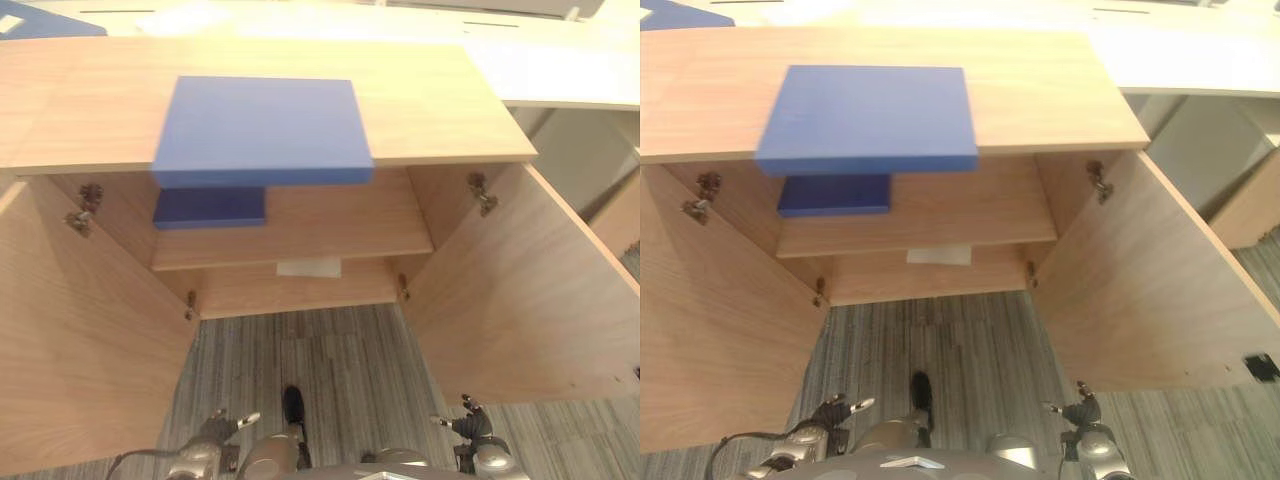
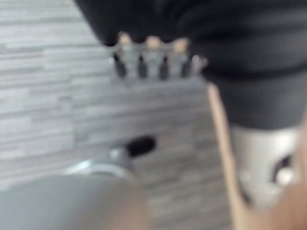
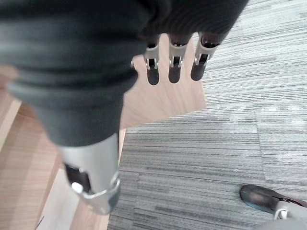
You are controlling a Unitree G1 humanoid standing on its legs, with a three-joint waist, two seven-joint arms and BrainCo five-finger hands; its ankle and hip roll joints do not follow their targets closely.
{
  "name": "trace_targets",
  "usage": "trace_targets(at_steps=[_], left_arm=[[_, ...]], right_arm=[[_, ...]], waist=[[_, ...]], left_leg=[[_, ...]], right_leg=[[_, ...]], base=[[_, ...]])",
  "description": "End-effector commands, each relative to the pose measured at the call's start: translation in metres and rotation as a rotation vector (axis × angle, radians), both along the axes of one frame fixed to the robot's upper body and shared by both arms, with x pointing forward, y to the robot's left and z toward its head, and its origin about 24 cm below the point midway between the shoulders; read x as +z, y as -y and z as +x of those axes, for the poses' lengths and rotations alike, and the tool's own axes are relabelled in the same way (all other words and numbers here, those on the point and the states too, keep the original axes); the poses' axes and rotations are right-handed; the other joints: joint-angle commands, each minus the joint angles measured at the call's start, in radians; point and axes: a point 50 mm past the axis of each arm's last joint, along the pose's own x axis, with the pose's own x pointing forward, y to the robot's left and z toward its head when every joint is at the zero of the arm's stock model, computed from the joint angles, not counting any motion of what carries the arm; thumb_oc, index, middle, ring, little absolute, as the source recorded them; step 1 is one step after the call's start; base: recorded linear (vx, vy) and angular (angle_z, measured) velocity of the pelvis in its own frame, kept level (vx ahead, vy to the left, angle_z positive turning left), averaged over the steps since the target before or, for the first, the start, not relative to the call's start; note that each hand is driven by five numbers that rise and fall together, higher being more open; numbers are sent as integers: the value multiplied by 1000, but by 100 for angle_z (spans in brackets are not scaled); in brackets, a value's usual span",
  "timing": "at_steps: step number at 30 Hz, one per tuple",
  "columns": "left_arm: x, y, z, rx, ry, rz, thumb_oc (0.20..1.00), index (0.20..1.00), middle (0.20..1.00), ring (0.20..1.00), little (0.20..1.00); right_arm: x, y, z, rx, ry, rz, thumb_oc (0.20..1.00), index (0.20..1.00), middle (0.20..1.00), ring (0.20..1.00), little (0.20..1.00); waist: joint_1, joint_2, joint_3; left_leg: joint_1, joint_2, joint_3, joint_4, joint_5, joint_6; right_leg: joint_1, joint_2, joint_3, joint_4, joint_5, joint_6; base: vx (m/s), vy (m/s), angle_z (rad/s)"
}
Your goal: Put the empty folder in the office cabinet
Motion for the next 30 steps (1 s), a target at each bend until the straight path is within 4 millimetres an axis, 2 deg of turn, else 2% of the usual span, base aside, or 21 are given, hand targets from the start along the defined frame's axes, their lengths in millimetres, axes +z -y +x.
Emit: trace_targets(at_steps=[1,4,7,9,15,18,19,23,25,27,30], left_arm=[[-5,2,-16,-46,-48,28,1000,1000,1000,1000,1000],[-4,-6,-17,-34,-33,55,1000,1000,1000,1000,1000],[1,-10,-6,-25,43,74,1000,1000,1000,1000,1000],[8,-14,7,-19,133,142,1000,1000,1000,1000,1000],[30,-29,34,7,341,332,1000,1000,1000,1000,1000],[41,-34,44,12,431,443,1000,1000,1000,1000,1000],[53,-39,54,50,505,521,1000,1000,1000,1000,1000],[80,-53,70,107,640,724,1000,1000,1000,1000,1000],[92,-65,74,133,662,878,1000,1000,1000,1000,1000],[95,-68,74,145,675,905,1000,1000,1000,1000,1000],[122,-89,79,213,753,1130,1000,1000,1000,1000,1000]], right_arm=[[14,20,23,-21,104,-52,1000,1000,1000,1000,1000],[13,14,22,-8,110,-54,1000,1000,1000,1000,1000],[14,11,24,13,114,-73,1000,1000,1000,1000,1000],[16,11,32,27,131,-83,1000,1000,1000,1000,1000],[20,7,41,57,160,-79,1000,1000,1000,1000,1000],[22,9,44,68,168,-84,1000,1000,1000,1000,1000],[23,13,43,84,169,-104,1000,1000,1000,1000,1000],[27,20,45,77,172,-115,1000,1000,1000,1000,1000],[28,25,43,56,166,-116,1000,1000,1000,1000,1000],[28,26,42,51,164,-116,1000,1000,1000,1000,1000],[25,32,33,23,141,-115,1000,1000,1000,1000,1000]], waist=[[16,40,-37],[10,46,-45],[12,59,-35],[14,68,-18],[40,59,-9],[44,54,-15],[48,47,-29],[54,40,-48],[56,38,-58],[55,37,-59],[57,38,-68]], left_leg=[[94,43,-19,10,-175,-113],[107,29,-1,3,-192,-86],[115,34,28,10,-201,-64],[124,44,56,11,-208,-54],[148,67,105,24,-220,-73],[150,74,109,27,-220,-78],[153,76,111,33,-216,-89],[166,90,107,28,-210,-110],[171,94,102,25,-208,-118],[171,95,101,25,-208,-120],[176,101,95,19,-206,-129]], right_leg=[[-113,2,26,-25,161,13],[-131,-19,29,18,152,26],[-177,-55,-2,128,136,44],[-225,-90,-31,204,151,60],[-210,-134,-75,126,201,87],[-189,-124,-74,92,196,88],[-153,-110,-76,38,200,81],[-101,-86,-82,-24,197,63],[-82,-76,-83,-45,194,56],[-79,-75,-82,-47,193,55],[-61,-66,-83,-66,190,46]], base=[[42,105,1],[60,197,4],[-3,143,-6],[-40,82,-9],[12,-82,-22],[48,-111,-4],[99,-146,4],[78,-93,-1],[60,-63,4],[35,-29,-7],[35,-15,-5]])
